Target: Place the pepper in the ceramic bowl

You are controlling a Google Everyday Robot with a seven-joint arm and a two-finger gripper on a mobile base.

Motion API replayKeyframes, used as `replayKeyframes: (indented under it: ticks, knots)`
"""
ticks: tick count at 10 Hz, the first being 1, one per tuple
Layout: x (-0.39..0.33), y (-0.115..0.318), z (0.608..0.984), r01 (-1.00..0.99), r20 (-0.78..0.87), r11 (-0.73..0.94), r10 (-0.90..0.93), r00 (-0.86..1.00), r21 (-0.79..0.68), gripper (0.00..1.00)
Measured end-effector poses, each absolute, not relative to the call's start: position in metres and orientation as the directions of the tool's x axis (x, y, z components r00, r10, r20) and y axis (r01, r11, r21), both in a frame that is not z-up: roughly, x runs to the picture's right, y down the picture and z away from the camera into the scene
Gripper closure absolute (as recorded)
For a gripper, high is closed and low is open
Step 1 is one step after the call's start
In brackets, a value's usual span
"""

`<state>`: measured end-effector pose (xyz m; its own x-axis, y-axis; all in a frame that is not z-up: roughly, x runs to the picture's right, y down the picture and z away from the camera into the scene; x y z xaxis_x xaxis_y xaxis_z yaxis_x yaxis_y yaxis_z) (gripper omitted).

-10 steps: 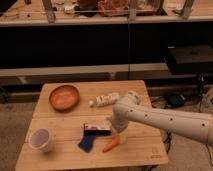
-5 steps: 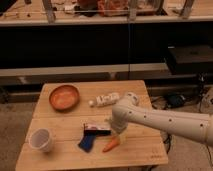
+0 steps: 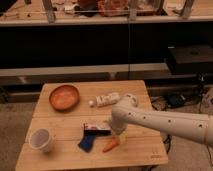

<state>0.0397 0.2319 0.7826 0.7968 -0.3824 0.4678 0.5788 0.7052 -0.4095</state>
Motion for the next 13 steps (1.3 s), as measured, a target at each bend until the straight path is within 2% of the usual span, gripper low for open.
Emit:
replayKeyframes:
  ticks: [9,13]
  knots:
    - [0.05,0.237,0.784,0.541,0.454,0.729,-0.348,0.82,-0.419,0.2]
    - [0.071,0.243,0.785,0.434,0.424,0.775,-0.237,0.874,-0.46,0.2]
